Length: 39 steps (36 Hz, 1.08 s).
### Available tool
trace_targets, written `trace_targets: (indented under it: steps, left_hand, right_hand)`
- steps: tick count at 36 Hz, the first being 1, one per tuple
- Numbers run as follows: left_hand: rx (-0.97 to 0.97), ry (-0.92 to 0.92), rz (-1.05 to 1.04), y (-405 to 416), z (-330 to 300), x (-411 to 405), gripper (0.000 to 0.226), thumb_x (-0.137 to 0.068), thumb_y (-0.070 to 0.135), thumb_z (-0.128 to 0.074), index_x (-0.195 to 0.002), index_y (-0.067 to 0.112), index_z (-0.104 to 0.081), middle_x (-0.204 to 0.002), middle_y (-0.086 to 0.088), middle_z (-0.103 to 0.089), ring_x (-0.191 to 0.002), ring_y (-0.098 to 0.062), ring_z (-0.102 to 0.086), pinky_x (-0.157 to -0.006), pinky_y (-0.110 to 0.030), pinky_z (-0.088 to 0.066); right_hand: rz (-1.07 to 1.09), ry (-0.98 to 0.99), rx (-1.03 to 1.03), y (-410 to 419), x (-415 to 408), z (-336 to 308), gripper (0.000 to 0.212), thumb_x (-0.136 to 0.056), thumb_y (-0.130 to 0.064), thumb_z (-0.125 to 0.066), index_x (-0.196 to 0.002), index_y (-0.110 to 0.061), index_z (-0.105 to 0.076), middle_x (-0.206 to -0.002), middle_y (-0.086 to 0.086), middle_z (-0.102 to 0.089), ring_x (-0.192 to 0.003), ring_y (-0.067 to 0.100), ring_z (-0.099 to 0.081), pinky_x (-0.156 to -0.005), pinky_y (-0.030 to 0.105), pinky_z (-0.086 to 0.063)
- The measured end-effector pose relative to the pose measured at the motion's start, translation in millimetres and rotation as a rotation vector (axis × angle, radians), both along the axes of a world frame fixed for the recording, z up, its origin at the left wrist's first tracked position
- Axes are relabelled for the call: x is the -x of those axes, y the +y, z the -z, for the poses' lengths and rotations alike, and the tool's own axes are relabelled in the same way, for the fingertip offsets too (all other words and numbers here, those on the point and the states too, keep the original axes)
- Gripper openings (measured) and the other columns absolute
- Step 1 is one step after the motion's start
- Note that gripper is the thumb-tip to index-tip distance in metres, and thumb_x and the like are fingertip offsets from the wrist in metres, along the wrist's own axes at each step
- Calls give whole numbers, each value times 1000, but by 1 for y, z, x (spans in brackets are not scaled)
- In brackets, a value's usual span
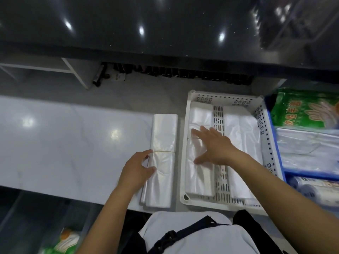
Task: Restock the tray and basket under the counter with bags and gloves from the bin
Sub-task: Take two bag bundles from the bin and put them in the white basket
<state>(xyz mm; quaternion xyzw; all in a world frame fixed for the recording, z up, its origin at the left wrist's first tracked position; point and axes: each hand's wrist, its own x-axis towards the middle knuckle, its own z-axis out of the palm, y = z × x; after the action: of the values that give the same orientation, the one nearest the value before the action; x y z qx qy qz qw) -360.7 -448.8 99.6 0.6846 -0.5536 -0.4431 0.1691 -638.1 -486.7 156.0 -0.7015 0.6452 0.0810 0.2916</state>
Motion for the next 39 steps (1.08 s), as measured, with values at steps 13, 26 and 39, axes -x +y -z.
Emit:
trace_targets:
  steps: [13, 26, 39]
  left_hand:
    - [-130, -140, -21, -11, -11, 32, 76, -71, 40, -81, -136, 23, -47, -121, 0, -62, -106, -21, -63, -92, -42, -53]
    - [-285, 150, -58, -22, -35, 26, 41, -82, 5, -68, -113, 26, -53, -94, -10, -72, -71, -20, -64, -60, -29, -50]
    - [-107, 355, -204, -31, -86, -19, 36, -87, -3, -64, -107, 28, -59, -94, -9, -77, -79, -26, -72, -73, -44, -55]
  right_hand:
    - [-29, 54, 10, -7, -1, 9, 116, -67, -60, -77, -153, -44, 0, -166, -5, 5, -152, 26, 3, -116, 61, -12]
    - [40, -21, 169, 14, -4, 14, 92, -74, -67, -65, -150, -46, -19, -165, -5, -12, -151, 26, -3, -115, 59, -9]
    - [532, -860, 339, 44, -3, -55, 33, -83, -25, -76, -110, -40, -67, -104, -15, -68, -105, 0, -61, -83, 24, -48]
